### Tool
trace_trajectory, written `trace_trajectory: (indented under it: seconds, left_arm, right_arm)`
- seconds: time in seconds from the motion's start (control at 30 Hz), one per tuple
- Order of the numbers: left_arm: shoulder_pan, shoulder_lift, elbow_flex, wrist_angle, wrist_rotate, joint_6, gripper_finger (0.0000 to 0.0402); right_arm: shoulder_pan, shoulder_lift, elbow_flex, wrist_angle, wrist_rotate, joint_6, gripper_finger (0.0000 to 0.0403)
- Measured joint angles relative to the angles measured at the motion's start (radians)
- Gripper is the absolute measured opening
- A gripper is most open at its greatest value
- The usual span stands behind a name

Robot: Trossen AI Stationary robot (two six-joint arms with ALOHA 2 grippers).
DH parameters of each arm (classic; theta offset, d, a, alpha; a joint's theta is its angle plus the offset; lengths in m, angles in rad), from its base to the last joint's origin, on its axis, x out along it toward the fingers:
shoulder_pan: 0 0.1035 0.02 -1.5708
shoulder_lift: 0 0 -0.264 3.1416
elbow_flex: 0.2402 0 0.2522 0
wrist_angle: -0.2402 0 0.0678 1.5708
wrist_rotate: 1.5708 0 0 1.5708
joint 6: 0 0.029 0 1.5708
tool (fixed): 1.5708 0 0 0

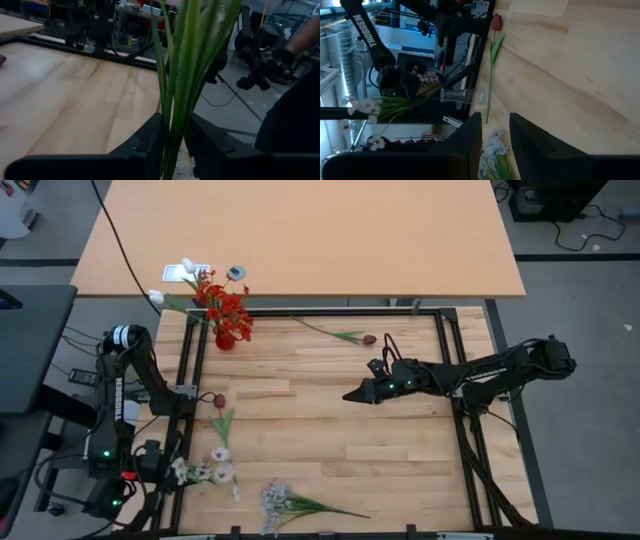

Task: Sort flowers into vase by color
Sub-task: Put the right white flowers into the transparent vase

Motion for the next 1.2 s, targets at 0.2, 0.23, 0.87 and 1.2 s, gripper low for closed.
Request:
trace_trajectory:
  seconds: [0.2, 0.23, 0.87, 1.2]
  left_arm:
    - [0.0, -0.001, 0.0, -0.034, 0.0, -0.051, 0.0058]
    - [0.0, -0.004, 0.0, -0.034, 0.0, -0.074, 0.0057]
    - [0.02, -0.254, 0.001, -0.034, 0.28, -0.154, 0.0215]
    - [0.033, -0.508, 0.001, -0.024, 0.181, 0.063, 0.0217]
  right_arm:
    - [0.0, 0.0, 0.0, -0.001, -0.04, 0.015, 0.0108]
    - [0.0, 0.0, 0.0, -0.001, -0.042, 0.015, 0.0108]
    - [0.071, 0.0, 0.0, 0.015, 0.016, -0.029, 0.02]
    - [0.095, 0.0, 0.0, -0.04, 0.161, -0.135, 0.0199]
